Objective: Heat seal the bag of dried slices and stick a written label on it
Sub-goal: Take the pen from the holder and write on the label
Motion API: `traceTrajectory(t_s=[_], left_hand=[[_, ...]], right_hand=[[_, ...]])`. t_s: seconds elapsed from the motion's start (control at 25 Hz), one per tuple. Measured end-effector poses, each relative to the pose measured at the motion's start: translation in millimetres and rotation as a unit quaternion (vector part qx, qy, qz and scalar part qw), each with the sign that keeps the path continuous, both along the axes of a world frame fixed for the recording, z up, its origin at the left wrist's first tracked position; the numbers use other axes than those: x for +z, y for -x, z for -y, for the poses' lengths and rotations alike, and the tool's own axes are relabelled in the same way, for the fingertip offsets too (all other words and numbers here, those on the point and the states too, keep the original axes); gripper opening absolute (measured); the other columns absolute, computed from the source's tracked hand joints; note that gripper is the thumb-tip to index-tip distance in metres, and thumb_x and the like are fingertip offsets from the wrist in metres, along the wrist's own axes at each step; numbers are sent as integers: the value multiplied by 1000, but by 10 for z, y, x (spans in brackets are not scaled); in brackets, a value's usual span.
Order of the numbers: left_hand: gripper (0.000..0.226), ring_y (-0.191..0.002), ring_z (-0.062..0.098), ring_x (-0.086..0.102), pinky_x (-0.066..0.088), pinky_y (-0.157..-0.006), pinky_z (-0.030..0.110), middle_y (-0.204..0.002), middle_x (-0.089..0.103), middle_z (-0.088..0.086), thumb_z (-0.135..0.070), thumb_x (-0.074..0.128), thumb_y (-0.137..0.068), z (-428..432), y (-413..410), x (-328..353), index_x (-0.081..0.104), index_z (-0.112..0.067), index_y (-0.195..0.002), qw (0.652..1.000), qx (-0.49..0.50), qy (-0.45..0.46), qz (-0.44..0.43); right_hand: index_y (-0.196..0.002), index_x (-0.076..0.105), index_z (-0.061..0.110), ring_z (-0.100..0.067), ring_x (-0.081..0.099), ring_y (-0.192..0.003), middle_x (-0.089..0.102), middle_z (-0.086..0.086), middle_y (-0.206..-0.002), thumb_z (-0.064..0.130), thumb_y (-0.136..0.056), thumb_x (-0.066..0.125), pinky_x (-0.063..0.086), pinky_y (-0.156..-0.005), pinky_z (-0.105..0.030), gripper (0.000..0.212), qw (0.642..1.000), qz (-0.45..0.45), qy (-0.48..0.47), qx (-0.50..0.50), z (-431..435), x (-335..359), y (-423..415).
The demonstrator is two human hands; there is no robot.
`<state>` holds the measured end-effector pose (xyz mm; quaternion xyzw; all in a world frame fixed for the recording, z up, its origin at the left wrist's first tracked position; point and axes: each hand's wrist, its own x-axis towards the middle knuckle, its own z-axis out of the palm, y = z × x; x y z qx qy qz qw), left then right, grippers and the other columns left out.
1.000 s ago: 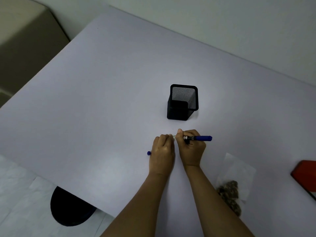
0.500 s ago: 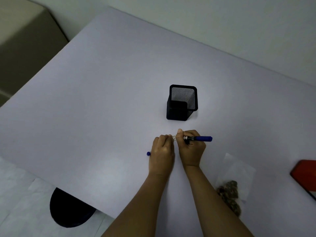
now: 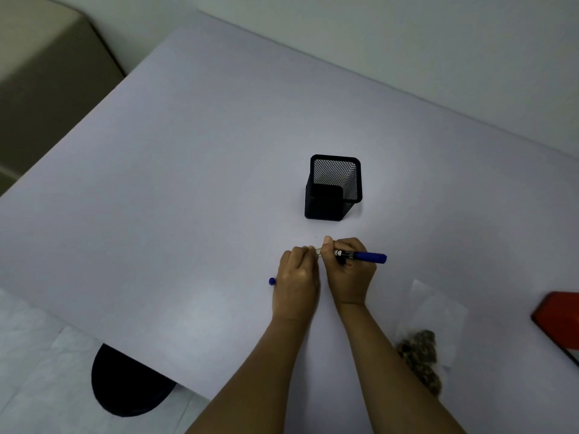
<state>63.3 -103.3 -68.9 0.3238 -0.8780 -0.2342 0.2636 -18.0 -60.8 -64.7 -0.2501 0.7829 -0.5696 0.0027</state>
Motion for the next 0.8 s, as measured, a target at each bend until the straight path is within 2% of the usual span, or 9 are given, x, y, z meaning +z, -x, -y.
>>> traceTrajectory(t_s=[0.12,0.44,0.56,0.72,0.8], left_hand=[[26,-71,24,67,56,-66,25,-80,69,13,6,80,-65,1,5,-7,70,2,-89,1000,2,-2,-1],[26,-70,23,65,56,-65,26,-80,69,12,6,79,-65,5,6,-24,70,2,-89,1000,-2,-3,5],[22,-68,23,63,56,-63,27,-77,66,12,7,76,-69,9,15,-14,68,1,-88,1000,-1,-4,9],[13,-65,22,62,56,-61,27,-76,64,12,4,73,-74,19,24,11,66,-1,-83,1000,7,-6,-2],[8,-67,21,62,55,-62,27,-77,64,12,2,69,-78,19,41,6,65,-1,-84,1000,17,-12,-5]], right_hand=[[-65,62,2,-14,58,-55,64,-14,-60,24,-82,59,45,-59,-7,28,1000,-6,-3,-22,9,-10,2],[-66,64,1,-9,57,-64,65,-11,-61,23,-83,57,42,-62,0,29,998,-34,-14,-42,6,-21,14],[-69,66,2,-1,58,-64,65,-5,-63,28,-85,58,41,-63,0,32,994,21,4,-104,9,9,44],[-77,68,7,2,63,-57,66,-3,-66,21,-87,63,53,-62,-14,18,978,130,43,-158,-16,119,99],[-77,68,12,2,63,-54,65,2,-64,24,-88,61,53,-60,-13,17,967,173,62,-174,-71,238,167]])
